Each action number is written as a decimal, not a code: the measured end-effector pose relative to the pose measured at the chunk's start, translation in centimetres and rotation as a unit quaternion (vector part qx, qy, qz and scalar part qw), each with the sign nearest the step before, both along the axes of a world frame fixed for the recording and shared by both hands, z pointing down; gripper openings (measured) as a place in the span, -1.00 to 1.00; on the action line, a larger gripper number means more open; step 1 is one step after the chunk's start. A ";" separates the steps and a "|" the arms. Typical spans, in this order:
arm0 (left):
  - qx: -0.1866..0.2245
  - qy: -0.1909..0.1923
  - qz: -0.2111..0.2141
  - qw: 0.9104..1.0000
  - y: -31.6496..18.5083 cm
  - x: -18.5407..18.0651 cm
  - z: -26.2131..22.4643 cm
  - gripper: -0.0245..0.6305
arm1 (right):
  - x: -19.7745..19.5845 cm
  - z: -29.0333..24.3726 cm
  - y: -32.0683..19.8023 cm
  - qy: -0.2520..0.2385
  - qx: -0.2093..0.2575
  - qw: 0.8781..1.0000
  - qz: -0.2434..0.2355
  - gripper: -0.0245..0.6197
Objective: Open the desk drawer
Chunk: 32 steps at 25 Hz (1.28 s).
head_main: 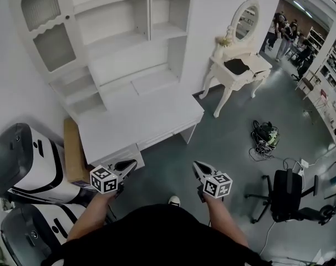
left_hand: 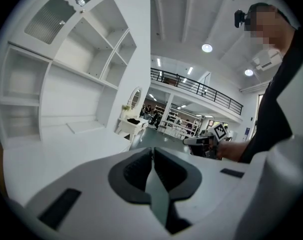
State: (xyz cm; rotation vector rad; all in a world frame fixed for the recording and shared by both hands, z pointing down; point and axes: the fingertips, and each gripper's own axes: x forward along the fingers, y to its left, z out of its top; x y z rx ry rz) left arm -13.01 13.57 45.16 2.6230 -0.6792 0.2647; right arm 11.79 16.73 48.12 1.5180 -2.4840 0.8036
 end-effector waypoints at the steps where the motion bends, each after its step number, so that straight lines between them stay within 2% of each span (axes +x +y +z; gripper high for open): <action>1: -0.001 -0.001 -0.003 1.000 -0.6 0.3 0.0 -0.86 | 0.1 0.0 -1.0 0.003 0.000 1.000 -0.007 -0.92; 6: -0.013 -0.008 -0.017 1.000 -2.3 1.9 0.4 -0.86 | 1.4 -0.2 -4.5 0.002 0.002 0.999 -0.032 -0.92; 12: -0.009 -0.013 -0.045 0.999 -3.9 2.5 0.0 -0.86 | 2.8 0.6 -7.7 -0.019 0.002 0.998 -0.054 -0.92; 24: -0.034 -0.023 -0.114 0.993 -6.3 3.6 1.4 -0.86 | 2.9 2.5 -13.7 -0.039 -0.015 0.991 -0.127 -0.92; 28: -0.036 -0.032 -0.114 0.992 -6.8 4.7 1.6 -0.86 | 3.7 2.9 -15.3 -0.051 -0.018 0.990 -0.130 -0.92; 32: -0.048 -0.036 -0.115 0.992 -6.7 4.2 2.2 -0.86 | 4.6 3.0 -15.3 -0.058 -0.021 0.991 -0.116 -0.92</action>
